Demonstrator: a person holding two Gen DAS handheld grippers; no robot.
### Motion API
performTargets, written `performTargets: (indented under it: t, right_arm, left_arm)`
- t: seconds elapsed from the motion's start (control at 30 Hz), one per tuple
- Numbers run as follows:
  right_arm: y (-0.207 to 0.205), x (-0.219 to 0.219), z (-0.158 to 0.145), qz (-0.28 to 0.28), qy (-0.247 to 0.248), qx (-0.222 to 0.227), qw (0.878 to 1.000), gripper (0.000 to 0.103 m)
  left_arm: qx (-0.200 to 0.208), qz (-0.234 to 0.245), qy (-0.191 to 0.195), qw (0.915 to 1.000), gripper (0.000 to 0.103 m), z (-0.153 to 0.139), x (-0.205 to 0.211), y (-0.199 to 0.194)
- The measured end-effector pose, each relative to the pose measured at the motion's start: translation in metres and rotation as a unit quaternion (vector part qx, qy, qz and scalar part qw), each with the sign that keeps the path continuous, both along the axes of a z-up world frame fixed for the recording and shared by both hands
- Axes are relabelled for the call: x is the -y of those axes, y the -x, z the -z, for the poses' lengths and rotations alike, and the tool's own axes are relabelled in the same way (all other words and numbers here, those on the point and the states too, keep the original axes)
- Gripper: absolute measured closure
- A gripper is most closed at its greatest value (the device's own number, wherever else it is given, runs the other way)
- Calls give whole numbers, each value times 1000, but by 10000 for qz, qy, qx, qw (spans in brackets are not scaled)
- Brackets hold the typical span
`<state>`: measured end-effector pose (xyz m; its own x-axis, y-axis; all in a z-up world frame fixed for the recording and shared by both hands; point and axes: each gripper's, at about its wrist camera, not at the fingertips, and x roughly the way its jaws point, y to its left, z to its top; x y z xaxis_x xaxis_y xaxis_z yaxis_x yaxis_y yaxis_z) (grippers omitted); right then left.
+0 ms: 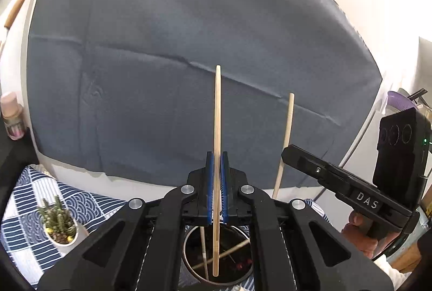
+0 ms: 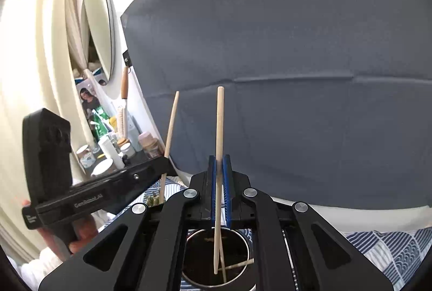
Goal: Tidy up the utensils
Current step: 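Lower the stick into the black cup and open the right gripper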
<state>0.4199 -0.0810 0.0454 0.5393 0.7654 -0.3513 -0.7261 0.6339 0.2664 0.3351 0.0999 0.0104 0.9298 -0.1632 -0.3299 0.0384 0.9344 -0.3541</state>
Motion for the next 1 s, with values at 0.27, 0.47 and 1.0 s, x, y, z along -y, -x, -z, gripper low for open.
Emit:
performTargets:
  t: [0.27, 0.47, 1.0]
  right_arm:
    - [-2, -3, 40, -4, -39, -139, 9999, 98]
    - [2, -2, 64, 62, 177, -313, 9993, 98]
    - [31, -9, 85, 128, 1009, -321, 9943, 98]
  left_arm:
    - [146, 204, 394, 9989, 98, 43, -8, -9]
    - [71, 307, 362, 9988, 98, 57, 0, -9]
    - [-624, 285, -197, 9974, 98, 68, 18, 0]
